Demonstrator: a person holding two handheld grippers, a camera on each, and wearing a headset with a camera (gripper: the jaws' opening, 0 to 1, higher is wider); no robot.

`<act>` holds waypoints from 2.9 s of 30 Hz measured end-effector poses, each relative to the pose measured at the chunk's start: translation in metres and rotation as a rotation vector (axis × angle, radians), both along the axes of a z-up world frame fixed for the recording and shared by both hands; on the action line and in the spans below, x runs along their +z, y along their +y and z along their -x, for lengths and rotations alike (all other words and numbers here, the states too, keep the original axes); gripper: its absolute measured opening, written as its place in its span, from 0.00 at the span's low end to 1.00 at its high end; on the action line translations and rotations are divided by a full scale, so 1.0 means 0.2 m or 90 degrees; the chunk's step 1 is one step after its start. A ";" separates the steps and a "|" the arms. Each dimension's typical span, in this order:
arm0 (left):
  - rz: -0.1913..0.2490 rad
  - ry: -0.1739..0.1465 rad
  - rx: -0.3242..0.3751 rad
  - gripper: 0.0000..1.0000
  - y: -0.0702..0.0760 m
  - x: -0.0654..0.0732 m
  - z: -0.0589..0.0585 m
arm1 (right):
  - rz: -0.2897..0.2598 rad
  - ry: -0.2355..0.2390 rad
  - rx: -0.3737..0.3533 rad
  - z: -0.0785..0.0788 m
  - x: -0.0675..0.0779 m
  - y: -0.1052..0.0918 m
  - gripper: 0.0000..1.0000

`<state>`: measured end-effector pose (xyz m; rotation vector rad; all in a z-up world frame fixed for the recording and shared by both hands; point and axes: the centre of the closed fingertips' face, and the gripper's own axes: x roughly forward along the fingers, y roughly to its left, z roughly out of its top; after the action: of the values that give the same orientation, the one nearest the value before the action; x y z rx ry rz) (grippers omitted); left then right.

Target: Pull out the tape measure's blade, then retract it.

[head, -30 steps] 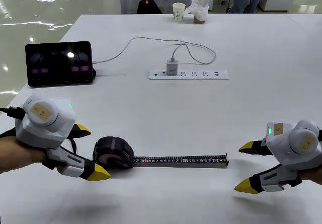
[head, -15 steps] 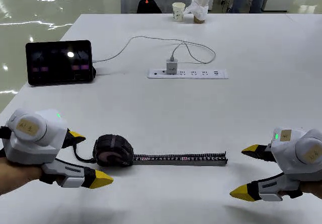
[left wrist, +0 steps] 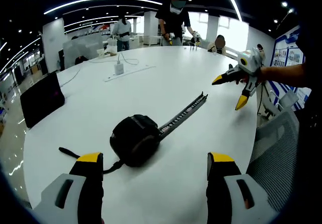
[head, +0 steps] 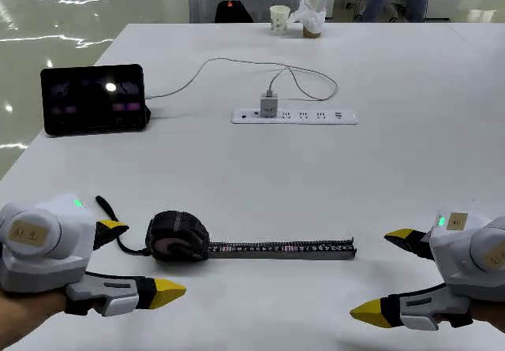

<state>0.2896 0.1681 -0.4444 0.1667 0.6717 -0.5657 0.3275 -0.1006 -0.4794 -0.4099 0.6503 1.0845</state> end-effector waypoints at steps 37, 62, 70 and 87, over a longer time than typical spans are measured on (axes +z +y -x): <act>0.045 -0.043 0.077 0.99 -0.14 0.01 0.11 | -0.086 -0.020 -0.122 0.14 0.09 0.13 0.99; 0.046 -0.061 0.132 0.99 -0.17 0.04 0.15 | -0.109 -0.028 -0.174 0.17 0.15 0.15 0.99; 0.043 -0.071 0.150 0.99 -0.17 0.06 0.15 | -0.112 -0.031 -0.182 0.17 0.16 0.16 0.99; 0.051 -0.079 0.176 0.99 -0.18 0.06 0.15 | -0.117 -0.030 -0.180 0.18 0.18 0.18 0.99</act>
<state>0.2604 0.1330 -0.4314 0.0319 0.5393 -0.3130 0.2922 -0.0640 -0.4443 -0.1770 0.5421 0.8541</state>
